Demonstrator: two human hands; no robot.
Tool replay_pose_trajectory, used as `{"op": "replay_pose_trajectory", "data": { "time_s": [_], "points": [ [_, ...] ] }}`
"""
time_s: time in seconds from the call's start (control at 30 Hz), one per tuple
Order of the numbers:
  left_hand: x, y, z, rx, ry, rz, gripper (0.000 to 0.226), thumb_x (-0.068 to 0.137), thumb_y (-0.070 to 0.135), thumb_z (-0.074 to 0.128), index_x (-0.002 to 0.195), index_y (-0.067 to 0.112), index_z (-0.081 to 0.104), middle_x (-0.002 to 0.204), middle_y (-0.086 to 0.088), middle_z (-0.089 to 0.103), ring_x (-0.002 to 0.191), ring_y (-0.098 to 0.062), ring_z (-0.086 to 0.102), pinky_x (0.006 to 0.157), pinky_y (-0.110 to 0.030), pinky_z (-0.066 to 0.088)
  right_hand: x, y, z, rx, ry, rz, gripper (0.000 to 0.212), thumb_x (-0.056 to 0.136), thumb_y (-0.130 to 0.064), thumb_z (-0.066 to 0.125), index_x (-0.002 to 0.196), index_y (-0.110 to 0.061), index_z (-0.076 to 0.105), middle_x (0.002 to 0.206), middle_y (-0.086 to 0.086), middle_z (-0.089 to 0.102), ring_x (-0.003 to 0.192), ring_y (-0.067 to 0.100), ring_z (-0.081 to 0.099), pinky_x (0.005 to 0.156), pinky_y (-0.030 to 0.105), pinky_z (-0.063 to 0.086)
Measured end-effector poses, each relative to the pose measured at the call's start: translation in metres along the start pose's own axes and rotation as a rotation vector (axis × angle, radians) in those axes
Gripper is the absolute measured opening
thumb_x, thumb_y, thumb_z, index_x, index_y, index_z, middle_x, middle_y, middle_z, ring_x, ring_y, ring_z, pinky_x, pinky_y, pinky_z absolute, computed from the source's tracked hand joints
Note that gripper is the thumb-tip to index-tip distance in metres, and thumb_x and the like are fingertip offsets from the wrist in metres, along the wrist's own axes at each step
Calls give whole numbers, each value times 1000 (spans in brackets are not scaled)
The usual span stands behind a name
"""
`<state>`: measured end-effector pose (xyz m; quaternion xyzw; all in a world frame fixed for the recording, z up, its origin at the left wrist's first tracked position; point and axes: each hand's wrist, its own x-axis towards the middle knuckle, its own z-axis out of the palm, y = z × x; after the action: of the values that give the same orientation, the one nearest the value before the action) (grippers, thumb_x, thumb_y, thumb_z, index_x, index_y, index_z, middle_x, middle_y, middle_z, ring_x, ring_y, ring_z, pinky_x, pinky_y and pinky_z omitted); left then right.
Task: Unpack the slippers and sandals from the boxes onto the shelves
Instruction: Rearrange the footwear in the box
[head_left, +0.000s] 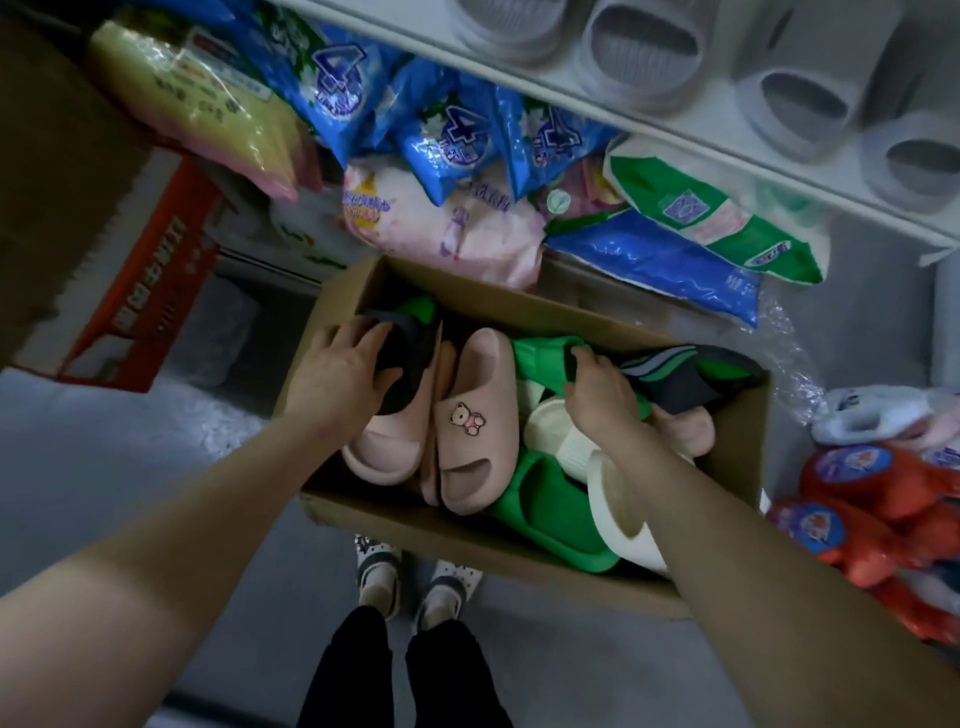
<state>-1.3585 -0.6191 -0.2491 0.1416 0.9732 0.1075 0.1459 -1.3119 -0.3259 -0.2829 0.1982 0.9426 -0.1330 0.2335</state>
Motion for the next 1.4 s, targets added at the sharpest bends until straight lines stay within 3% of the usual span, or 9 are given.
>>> {"op": "replay_pose_trajectory", "data": {
  "time_s": [0.23,0.33,0.43,0.53,0.67,0.93,1.1,1.27,1.4],
  "points": [
    [23,-11,8,60,-32,206,77,89,54,54,149,11,32,152,-14,35,124,-44,45,107,-47,34,0,48,1,-220,476,58,44,83,-1,58,126,-8,51,134,28,45,130,47,37,104,53,31],
    [28,-8,-2,57,-79,208,84,82,50,66,148,9,34,148,-17,39,120,-45,43,105,-44,30,3,83,-12,-319,364,190,60,88,-7,59,143,-14,37,150,28,30,142,47,22,113,55,21],
    [36,-7,-13,89,-154,188,90,74,54,73,146,13,38,142,-18,41,115,-46,44,103,-49,35,5,102,-26,-515,273,287,69,78,-31,77,136,-19,43,127,22,51,117,41,46,99,47,35],
    [33,0,-17,148,-185,209,87,68,58,74,136,13,44,130,-16,46,108,-45,48,96,-53,40,-4,98,-37,-650,204,214,45,80,-38,73,119,-20,60,116,14,57,107,35,51,96,43,36],
    [12,19,-18,219,-137,311,80,71,59,69,128,9,44,123,-16,47,109,-40,50,93,-53,42,-26,87,-46,-410,218,160,29,95,-22,57,123,-11,59,124,18,52,110,40,53,90,45,44],
    [-39,57,-30,188,-53,437,77,76,51,69,133,3,48,127,-20,51,99,-41,54,88,-52,47,-97,53,-73,224,343,221,37,96,-36,59,115,-4,60,117,20,61,107,40,58,86,41,44],
    [-57,67,-12,-12,-113,344,80,70,41,80,135,7,47,132,-16,48,109,-38,51,95,-49,44,-137,42,-44,739,273,298,39,96,-31,61,130,-14,53,119,9,66,112,30,60,88,32,43],
    [-69,64,22,-355,-297,86,88,76,19,79,148,17,28,147,-11,30,125,-32,47,105,-43,41,-155,33,-5,336,123,135,37,98,-30,55,134,-24,51,118,14,55,109,36,55,80,36,42],
    [-70,47,46,-481,-329,-102,93,74,17,79,149,16,24,143,-15,34,119,-34,53,98,-47,49,-136,26,-31,277,63,85,46,91,-31,56,136,-26,50,133,11,42,125,35,40,99,43,40]
  ]
}}
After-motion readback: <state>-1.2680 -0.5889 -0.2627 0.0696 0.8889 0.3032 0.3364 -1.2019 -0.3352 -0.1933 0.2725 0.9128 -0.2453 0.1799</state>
